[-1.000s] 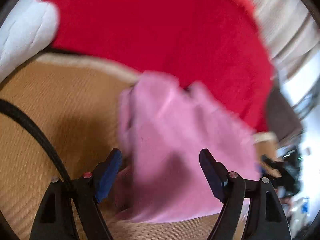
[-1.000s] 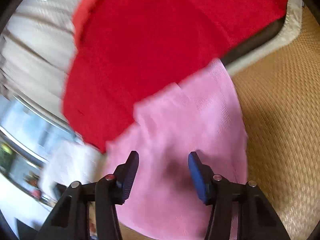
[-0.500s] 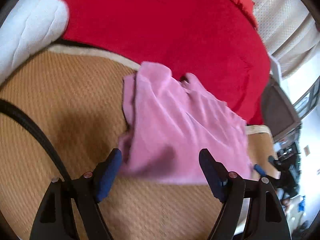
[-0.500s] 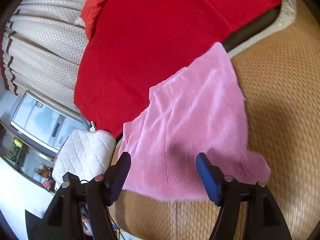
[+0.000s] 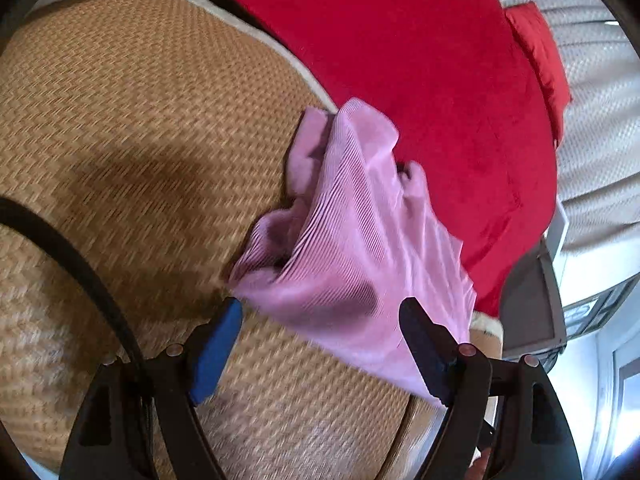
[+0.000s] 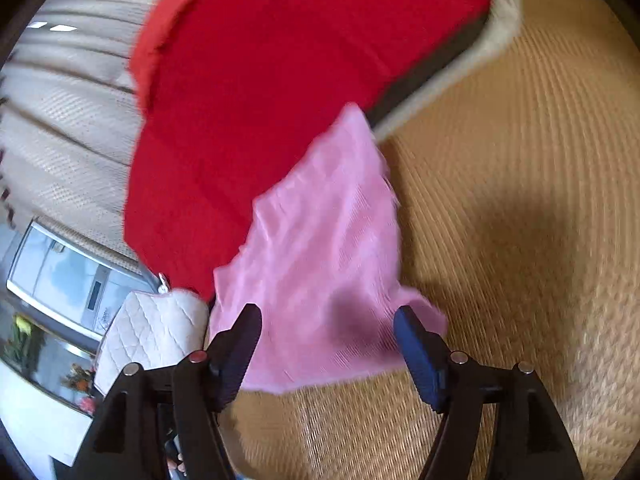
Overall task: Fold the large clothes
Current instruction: 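Grasp the folded jacket edge with the left gripper while the right gripper pinches the body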
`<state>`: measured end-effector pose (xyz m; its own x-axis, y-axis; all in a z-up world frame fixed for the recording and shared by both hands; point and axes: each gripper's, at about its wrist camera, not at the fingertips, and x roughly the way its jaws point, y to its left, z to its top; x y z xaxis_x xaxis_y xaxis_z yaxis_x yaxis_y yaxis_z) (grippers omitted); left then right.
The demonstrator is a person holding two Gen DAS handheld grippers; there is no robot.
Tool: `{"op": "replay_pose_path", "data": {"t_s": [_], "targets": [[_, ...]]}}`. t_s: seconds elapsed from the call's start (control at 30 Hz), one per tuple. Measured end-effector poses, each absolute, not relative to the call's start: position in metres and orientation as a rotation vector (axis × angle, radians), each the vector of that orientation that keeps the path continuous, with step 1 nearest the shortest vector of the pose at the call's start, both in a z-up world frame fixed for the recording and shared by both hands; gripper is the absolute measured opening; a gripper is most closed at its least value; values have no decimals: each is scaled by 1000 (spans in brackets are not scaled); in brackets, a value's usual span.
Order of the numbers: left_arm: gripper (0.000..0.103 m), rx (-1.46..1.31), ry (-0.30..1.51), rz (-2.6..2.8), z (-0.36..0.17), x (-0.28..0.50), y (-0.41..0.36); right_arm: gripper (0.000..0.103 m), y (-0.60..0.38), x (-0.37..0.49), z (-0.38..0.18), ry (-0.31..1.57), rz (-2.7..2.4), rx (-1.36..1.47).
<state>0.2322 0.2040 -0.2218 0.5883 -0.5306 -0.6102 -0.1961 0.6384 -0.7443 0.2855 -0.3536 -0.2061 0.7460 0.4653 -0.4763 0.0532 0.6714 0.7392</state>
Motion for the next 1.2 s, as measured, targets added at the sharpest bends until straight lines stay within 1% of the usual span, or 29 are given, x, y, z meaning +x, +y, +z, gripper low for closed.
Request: {"op": "replay_pose_path", "data": {"t_s": [0.03, 0.1, 0.13, 0.17, 0.33, 0.4, 0.43, 0.47, 0.57, 0.73, 0.77, 0.8, 0.87, 0.9, 1.0, 1.1, 1.2], "targets": [[81, -893, 951, -217, -224, 237, 201, 69, -350, 286, -201, 681, 267, 800], [81, -914, 963, -208, -231, 243, 192, 56, -335, 296, -197, 670, 314, 770], [81, -922, 955, -209, -233, 248, 188, 40, -321, 307, -198, 689, 341, 732], [81, -924, 943, -204, -233, 249, 184, 35, -310, 313, -198, 701, 347, 700], [80, -918, 886, -180, -236, 256, 164, 34, -266, 352, -208, 748, 341, 607], [79, -943, 868, -172, -239, 259, 159, 34, -267, 364, -228, 827, 291, 578], [79, -963, 860, -175, -239, 259, 158, 33, -262, 377, -242, 905, 278, 566], [79, -997, 849, -193, -240, 260, 156, 31, -260, 384, -253, 941, 292, 571], [83, -998, 845, -190, -240, 267, 149, 29, -261, 385, -253, 937, 303, 558], [82, -1011, 800, -187, -238, 278, 137, 29, -260, 383, -256, 927, 317, 536], [70, -1004, 782, -183, -237, 280, 133, 29, -260, 378, -258, 926, 320, 541], [48, -965, 780, -165, -234, 284, 129, 29, -259, 377, -259, 926, 324, 542], [33, -902, 799, -160, -233, 298, 120, 28, -259, 378, -257, 926, 332, 541], [28, -889, 803, -162, -233, 301, 117, 28, -259, 378, -258, 926, 335, 539], [22, -797, 781, -181, -216, 305, 106, 28, -263, 374, -256, 934, 351, 533], [20, -676, 744, -218, -192, 301, 93, 28, -266, 373, -258, 970, 375, 567], [20, -652, 759, -236, -181, 291, 94, 28, -266, 369, -260, 1010, 402, 586]]}}
